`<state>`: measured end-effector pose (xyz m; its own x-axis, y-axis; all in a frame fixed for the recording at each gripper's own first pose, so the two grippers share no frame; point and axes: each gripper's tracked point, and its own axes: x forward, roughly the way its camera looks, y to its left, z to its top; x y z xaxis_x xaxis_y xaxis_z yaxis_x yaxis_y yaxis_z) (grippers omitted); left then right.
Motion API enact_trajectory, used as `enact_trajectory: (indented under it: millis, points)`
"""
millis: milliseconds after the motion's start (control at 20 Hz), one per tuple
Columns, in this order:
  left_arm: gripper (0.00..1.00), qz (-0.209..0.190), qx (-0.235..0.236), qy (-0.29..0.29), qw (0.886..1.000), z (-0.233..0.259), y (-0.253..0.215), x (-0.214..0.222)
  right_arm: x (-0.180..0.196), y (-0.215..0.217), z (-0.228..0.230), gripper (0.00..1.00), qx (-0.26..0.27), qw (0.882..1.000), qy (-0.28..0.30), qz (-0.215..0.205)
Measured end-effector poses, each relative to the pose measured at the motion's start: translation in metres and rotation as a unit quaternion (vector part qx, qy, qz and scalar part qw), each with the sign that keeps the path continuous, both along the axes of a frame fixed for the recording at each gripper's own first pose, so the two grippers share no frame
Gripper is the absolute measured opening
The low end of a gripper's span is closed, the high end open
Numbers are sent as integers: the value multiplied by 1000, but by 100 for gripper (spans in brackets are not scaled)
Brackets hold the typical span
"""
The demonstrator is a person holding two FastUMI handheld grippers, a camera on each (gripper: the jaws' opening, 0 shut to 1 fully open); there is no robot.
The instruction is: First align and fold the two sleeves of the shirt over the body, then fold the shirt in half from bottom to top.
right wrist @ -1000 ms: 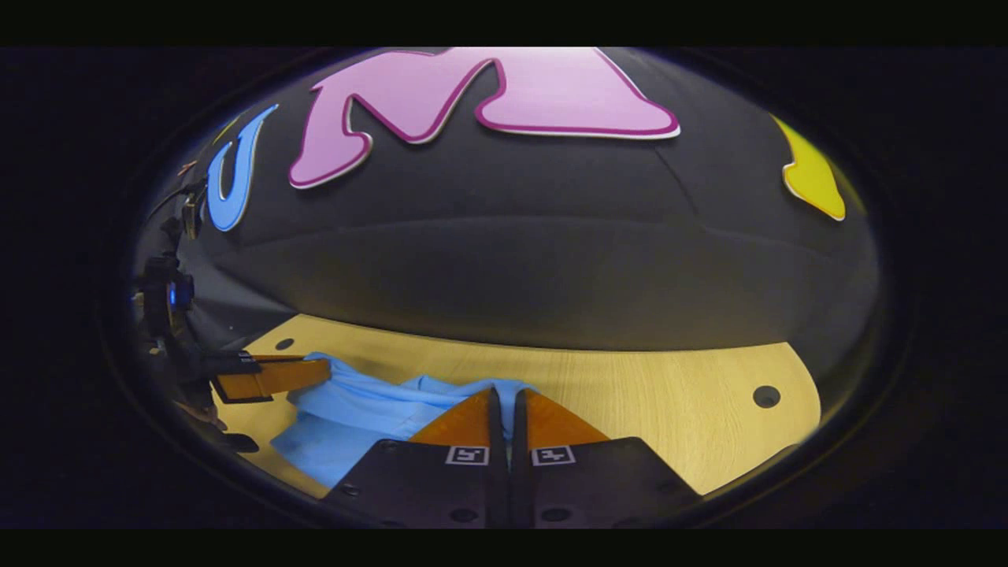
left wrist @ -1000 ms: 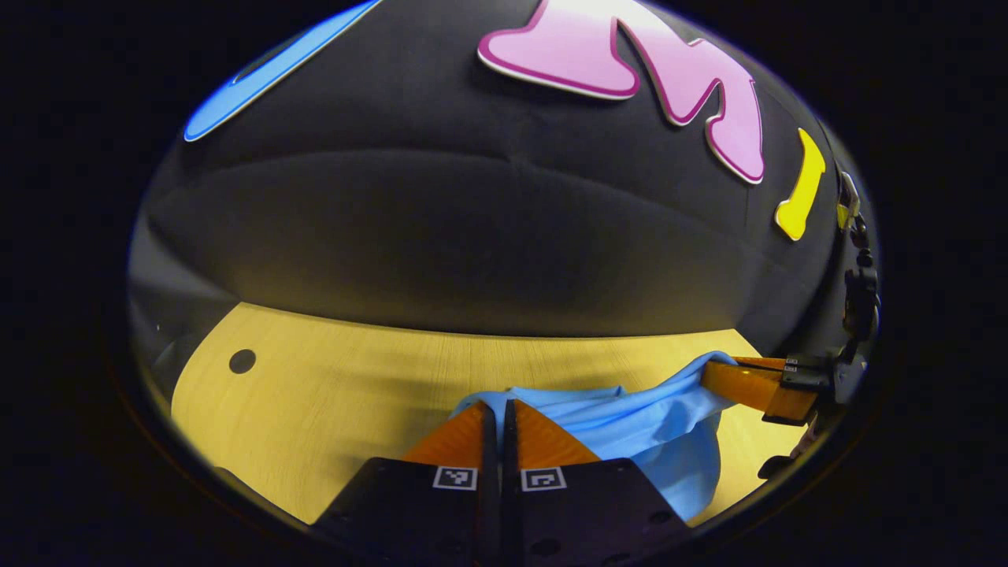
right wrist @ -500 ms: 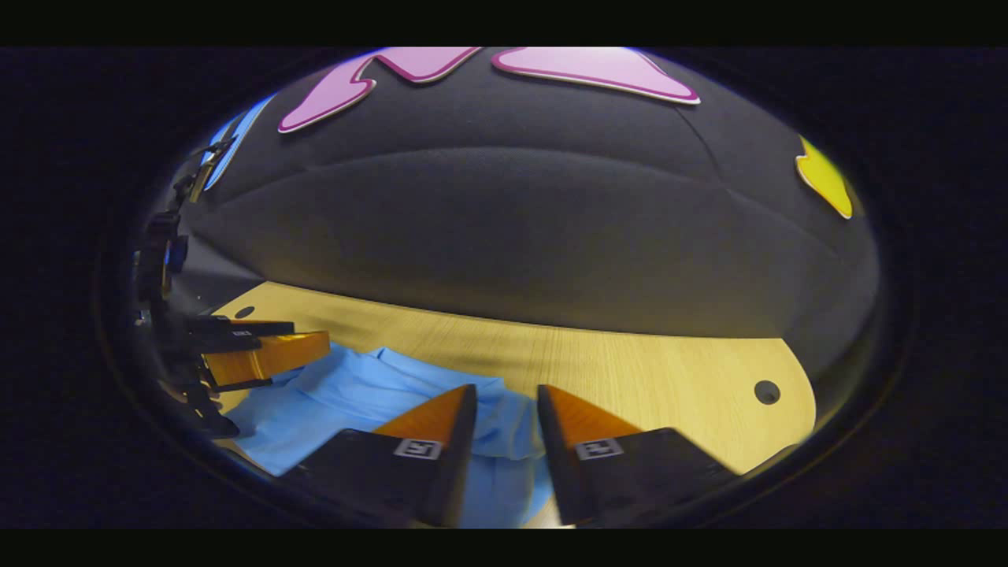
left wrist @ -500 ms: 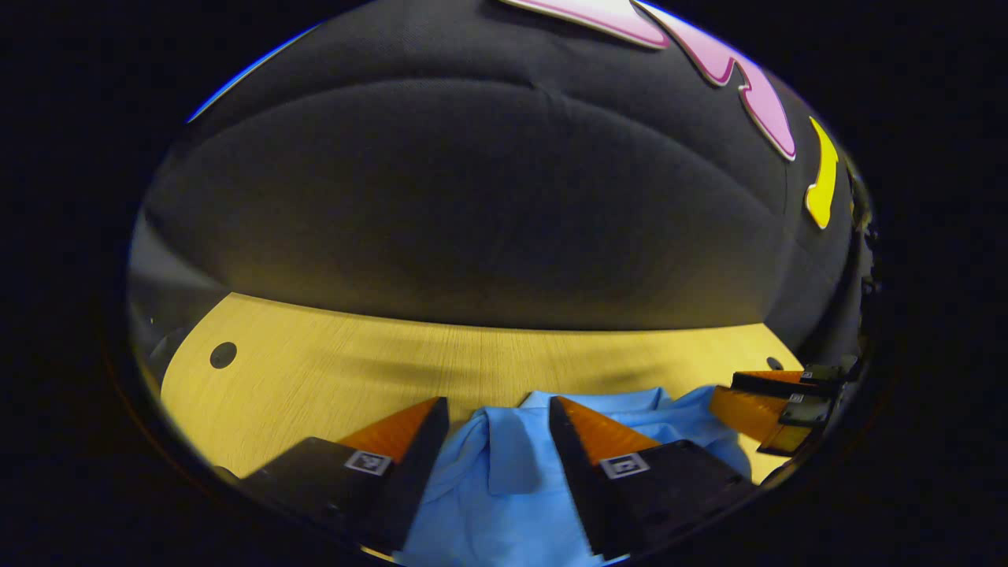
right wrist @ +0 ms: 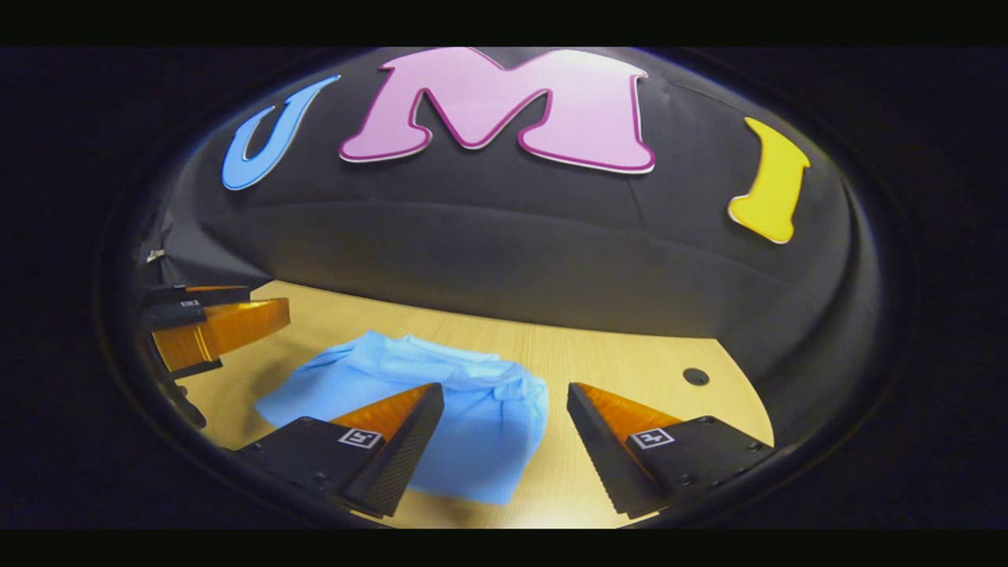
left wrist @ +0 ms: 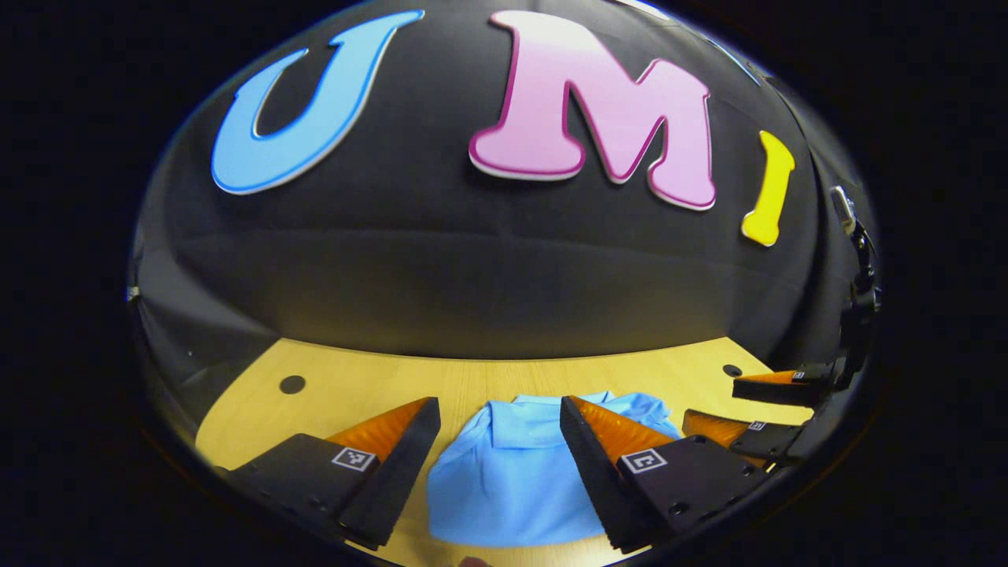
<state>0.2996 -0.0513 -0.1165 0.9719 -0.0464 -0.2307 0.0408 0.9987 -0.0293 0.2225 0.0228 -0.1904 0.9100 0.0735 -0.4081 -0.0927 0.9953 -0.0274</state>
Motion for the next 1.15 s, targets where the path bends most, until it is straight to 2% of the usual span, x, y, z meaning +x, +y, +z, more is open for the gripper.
enact_trajectory:
  millis: [200, 350, 550, 650, 750, 900, 1150]
  points:
    - [97, -10, 8, -24, 1000, 42, -8, -95, -83, 1, 42, 98, -11, 1000, -15, -1]
    - [97, -13, 4, -42, 999, 73, -17, -165, -146, 8, 79, 98, 21, 1000, -21, 6]
    - [97, 19, -30, -56, 998, 100, -13, -260, -218, 9, 132, 98, 27, 998, -50, 24]
    - [97, 20, -54, -65, 996, 108, -14, -303, -247, 9, 158, 97, 28, 997, -71, 31]
    - [97, 23, -46, -77, 996, 111, -4, -341, -272, 11, 180, 97, 41, 994, -97, 29]
    - [97, 28, -44, -84, 995, 114, 4, -379, -311, 22, 198, 97, 46, 991, -121, 29]
    - [97, 29, -31, -90, 995, 112, 11, -421, -358, 43, 196, 97, 35, 991, -121, 47]
